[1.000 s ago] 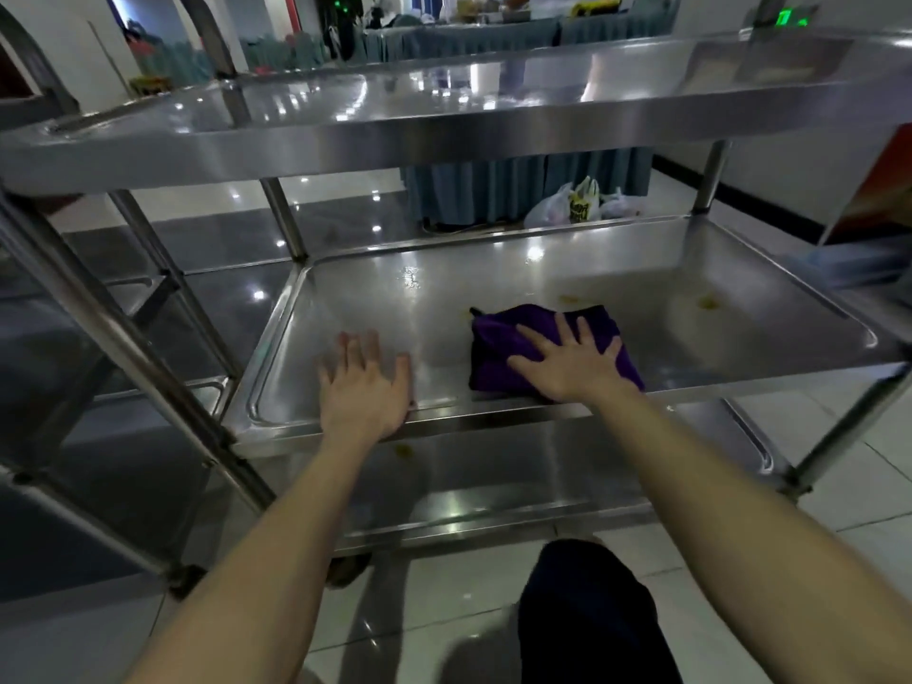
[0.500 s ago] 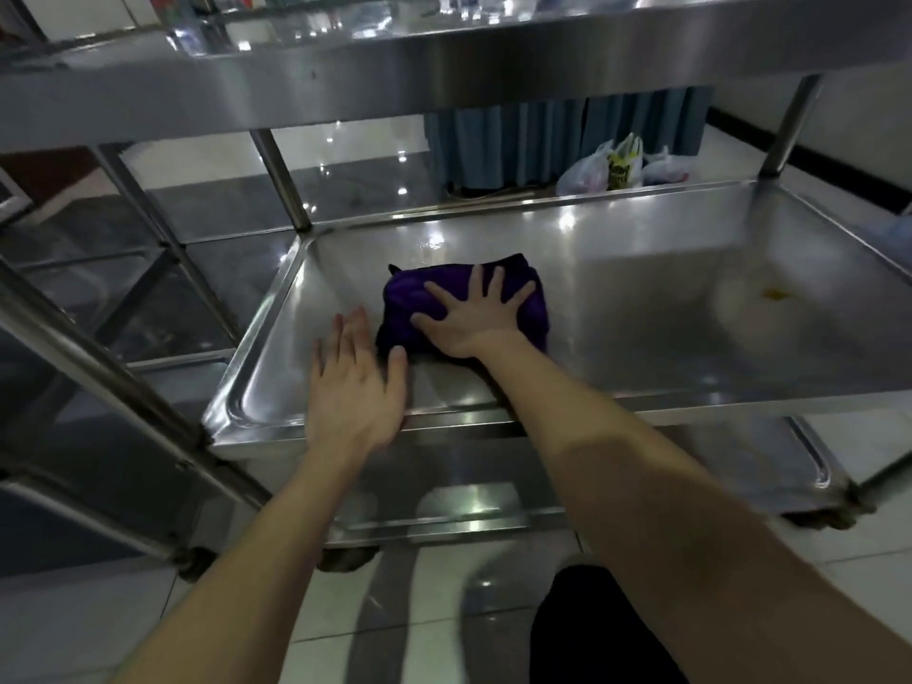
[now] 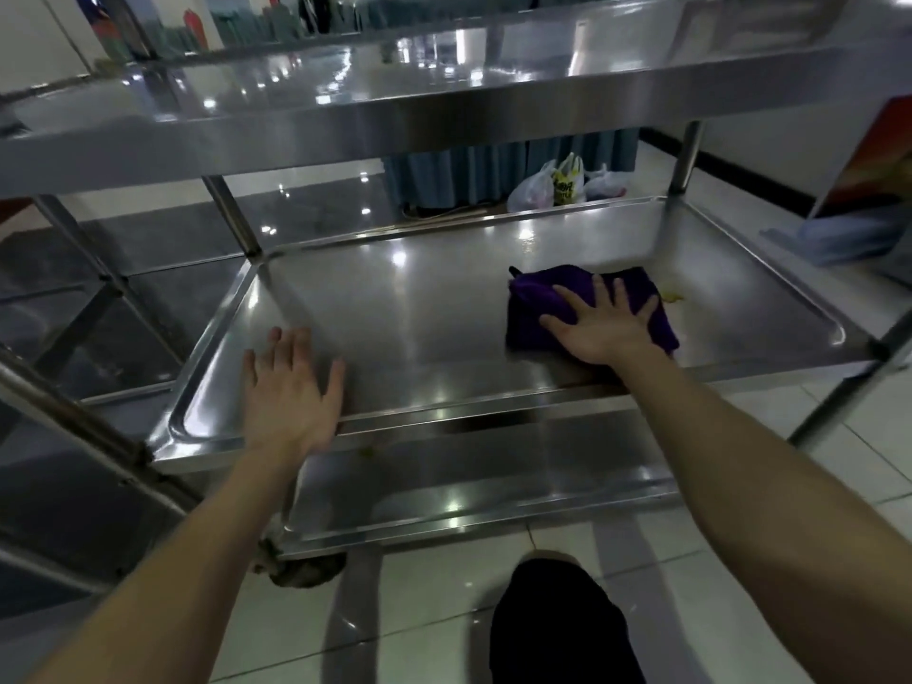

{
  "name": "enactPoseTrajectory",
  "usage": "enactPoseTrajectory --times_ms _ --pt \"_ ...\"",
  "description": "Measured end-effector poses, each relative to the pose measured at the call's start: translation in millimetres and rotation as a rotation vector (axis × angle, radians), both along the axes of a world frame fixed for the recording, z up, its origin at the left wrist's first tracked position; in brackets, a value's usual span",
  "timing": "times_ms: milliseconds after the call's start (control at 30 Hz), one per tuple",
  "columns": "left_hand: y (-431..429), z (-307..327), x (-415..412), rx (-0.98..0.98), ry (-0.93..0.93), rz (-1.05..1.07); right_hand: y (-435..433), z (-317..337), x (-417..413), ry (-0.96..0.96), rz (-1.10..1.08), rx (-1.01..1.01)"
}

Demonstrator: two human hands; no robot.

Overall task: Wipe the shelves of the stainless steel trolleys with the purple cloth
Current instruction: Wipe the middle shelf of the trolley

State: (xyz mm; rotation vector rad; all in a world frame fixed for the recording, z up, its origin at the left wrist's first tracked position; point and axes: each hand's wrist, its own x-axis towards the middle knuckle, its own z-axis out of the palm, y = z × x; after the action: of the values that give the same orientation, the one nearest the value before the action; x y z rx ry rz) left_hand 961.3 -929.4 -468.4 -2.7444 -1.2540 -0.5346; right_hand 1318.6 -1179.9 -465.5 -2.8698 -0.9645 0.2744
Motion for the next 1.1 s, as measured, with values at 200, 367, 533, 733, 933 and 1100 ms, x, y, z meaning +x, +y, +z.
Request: enactPoseTrajectory --times_ms 200,367,533,733,933,1100 --pt "-62 18 62 -0.015 -0.102 -0.134 11 0 -15 -0.014 0.018 0.034" --pt "-127 13 160 -0.193 -0.069 -0.213 12 1 -19 -0.037 0.012 0.042" --pt "-134 -1 170 -0.199 0.040 -0.171 2 -2 -9 -0.021 0.089 0.058" --pt "-134 4 169 -0.096 0.210 -0.164 -103 0 83 0.014 0.114 0.077" --pt "-139 -1 172 -0.033 0.215 -0.188 -125 3 142 -0.048 -0.222 -0.002" --pt "-132 -8 178 -0.080 0.041 -0.232 -9 15 86 -0.042 -0.117 -0.002"
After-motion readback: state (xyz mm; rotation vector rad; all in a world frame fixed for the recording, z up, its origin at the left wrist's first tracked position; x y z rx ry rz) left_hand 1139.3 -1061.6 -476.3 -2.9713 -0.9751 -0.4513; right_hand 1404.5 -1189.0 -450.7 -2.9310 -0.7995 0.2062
